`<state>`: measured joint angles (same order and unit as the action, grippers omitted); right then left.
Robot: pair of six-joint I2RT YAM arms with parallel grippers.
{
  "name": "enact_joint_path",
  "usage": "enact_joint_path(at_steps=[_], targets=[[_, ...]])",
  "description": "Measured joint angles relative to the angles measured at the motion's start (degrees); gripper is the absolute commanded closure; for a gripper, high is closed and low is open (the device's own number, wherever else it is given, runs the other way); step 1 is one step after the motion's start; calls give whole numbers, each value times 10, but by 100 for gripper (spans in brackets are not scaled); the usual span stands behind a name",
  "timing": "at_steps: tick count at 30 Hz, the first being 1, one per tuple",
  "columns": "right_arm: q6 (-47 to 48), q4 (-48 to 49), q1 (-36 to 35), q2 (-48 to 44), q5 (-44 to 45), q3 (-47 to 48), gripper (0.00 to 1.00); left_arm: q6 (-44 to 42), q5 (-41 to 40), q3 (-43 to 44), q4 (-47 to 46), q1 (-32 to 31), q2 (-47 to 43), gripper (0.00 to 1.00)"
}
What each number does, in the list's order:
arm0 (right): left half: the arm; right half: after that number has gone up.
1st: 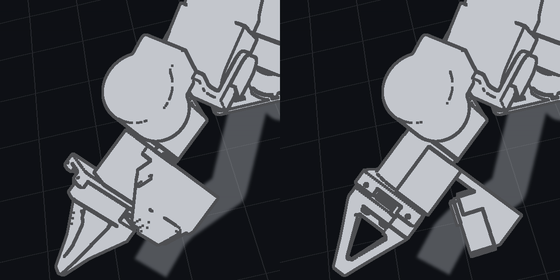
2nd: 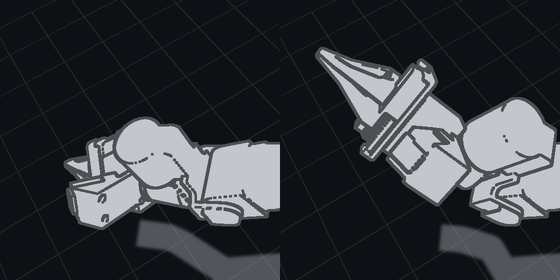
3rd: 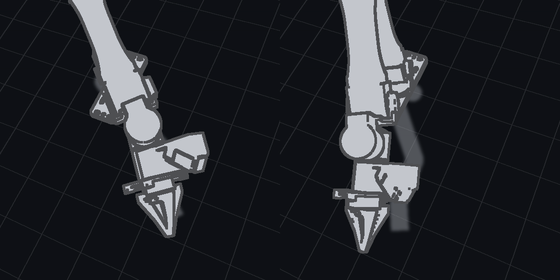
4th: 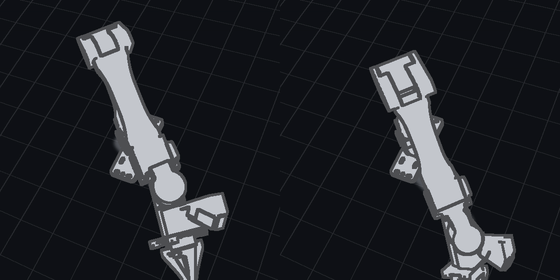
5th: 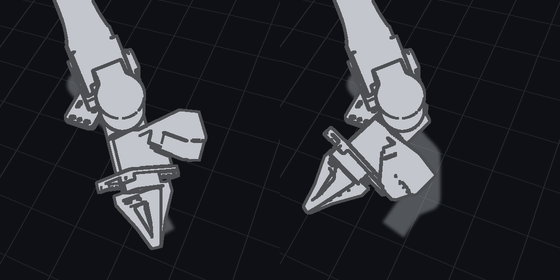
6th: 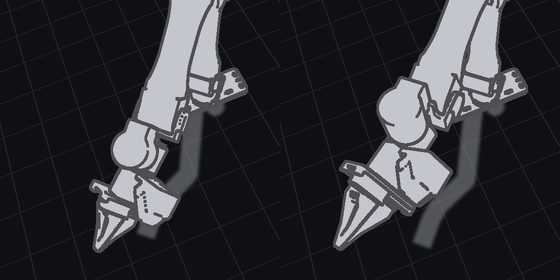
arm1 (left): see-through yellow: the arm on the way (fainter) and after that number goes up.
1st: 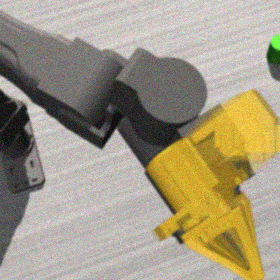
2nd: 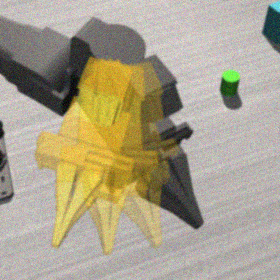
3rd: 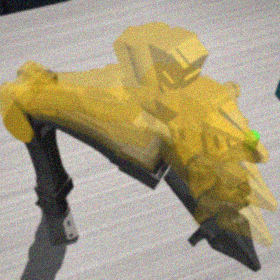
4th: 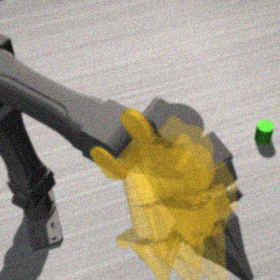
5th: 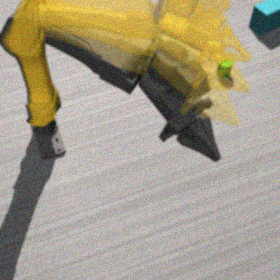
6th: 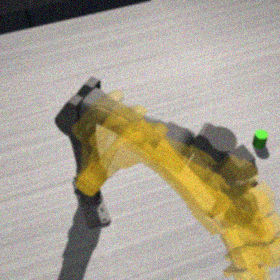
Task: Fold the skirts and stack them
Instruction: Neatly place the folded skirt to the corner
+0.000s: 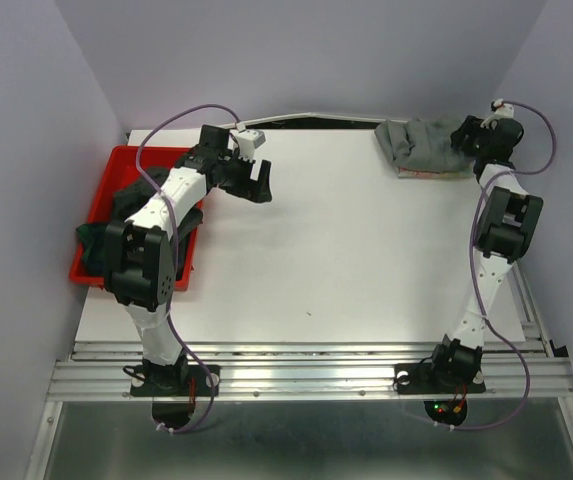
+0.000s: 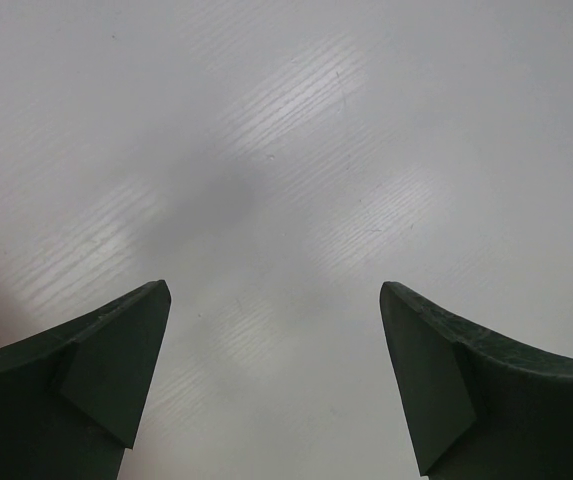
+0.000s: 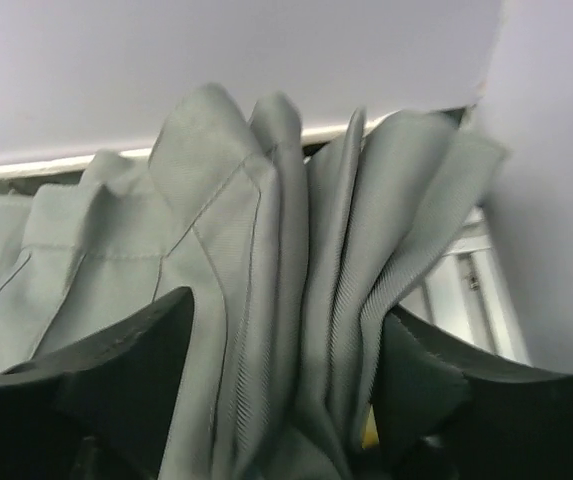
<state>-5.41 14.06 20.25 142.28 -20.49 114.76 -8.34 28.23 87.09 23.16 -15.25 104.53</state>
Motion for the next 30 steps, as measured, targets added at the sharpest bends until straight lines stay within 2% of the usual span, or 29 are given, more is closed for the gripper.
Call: enact_joint_path(at_steps=[3, 4, 6, 9, 19, 27, 30], targets=[[3, 0, 0, 0, 16, 10, 19, 0, -3, 0, -1, 1, 0, 1], [4, 0, 0, 0, 19, 13, 13, 0, -3, 0, -2, 2, 0, 1], [5, -3, 0, 0, 24, 19, 10, 0, -5, 0, -4, 4, 0, 1], [3, -6, 0, 0, 29, 28, 0, 1, -8, -1, -14, 7, -1, 1], [3, -59, 0, -47, 9, 24, 0, 23, -20, -41, -83, 17, -42, 1], [44, -193, -6, -193, -57, 2, 0, 26, -49, -12, -84, 19, -45, 1], [68, -258, -12, -267, -81, -55, 0, 22, -59, -6, -90, 19, -50, 1]])
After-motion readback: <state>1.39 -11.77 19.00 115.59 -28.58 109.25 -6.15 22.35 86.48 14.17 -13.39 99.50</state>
